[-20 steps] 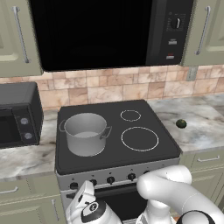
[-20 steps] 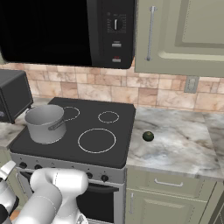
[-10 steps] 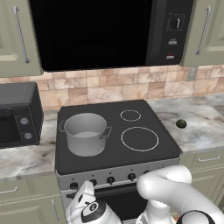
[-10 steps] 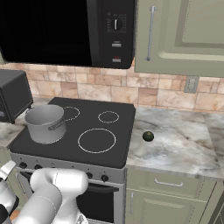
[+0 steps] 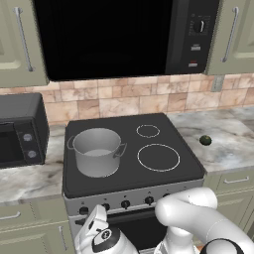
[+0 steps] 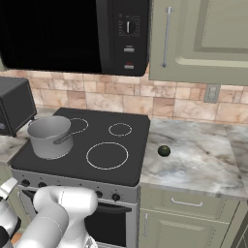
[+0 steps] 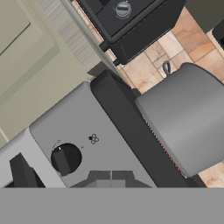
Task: Turn on the burner for the pot on the stove. Wait thirty seconds for the pot to heat up. Then add the squash to the pot.
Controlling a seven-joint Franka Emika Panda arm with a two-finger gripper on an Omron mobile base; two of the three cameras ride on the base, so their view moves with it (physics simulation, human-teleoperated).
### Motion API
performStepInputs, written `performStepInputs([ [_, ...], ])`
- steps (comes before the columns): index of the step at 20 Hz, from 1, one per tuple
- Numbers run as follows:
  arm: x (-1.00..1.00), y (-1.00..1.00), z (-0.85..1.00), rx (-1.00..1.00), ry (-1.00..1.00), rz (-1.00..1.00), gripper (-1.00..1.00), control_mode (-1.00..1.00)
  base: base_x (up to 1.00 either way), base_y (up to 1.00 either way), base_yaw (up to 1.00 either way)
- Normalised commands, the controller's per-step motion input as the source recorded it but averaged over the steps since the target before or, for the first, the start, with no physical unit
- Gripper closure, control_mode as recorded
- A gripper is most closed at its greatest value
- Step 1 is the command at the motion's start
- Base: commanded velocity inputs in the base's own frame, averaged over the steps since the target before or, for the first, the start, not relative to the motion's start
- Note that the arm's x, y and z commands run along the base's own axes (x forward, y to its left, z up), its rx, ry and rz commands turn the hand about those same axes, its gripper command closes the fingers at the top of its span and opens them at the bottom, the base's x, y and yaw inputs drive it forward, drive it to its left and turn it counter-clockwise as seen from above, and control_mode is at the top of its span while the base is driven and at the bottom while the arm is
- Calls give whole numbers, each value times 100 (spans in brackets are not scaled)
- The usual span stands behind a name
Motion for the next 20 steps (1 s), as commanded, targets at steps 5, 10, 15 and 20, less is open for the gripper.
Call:
performStepInputs([
  [5,0,0,0,0,0,0,100,-100,0,0,0],
  [10,0,0,0,0,0,0,100,-100,0,0,0],
  [15,0,0,0,0,0,0,100,-100,0,0,0],
  [20,0,0,0,0,0,0,100,-100,0,0,0],
])
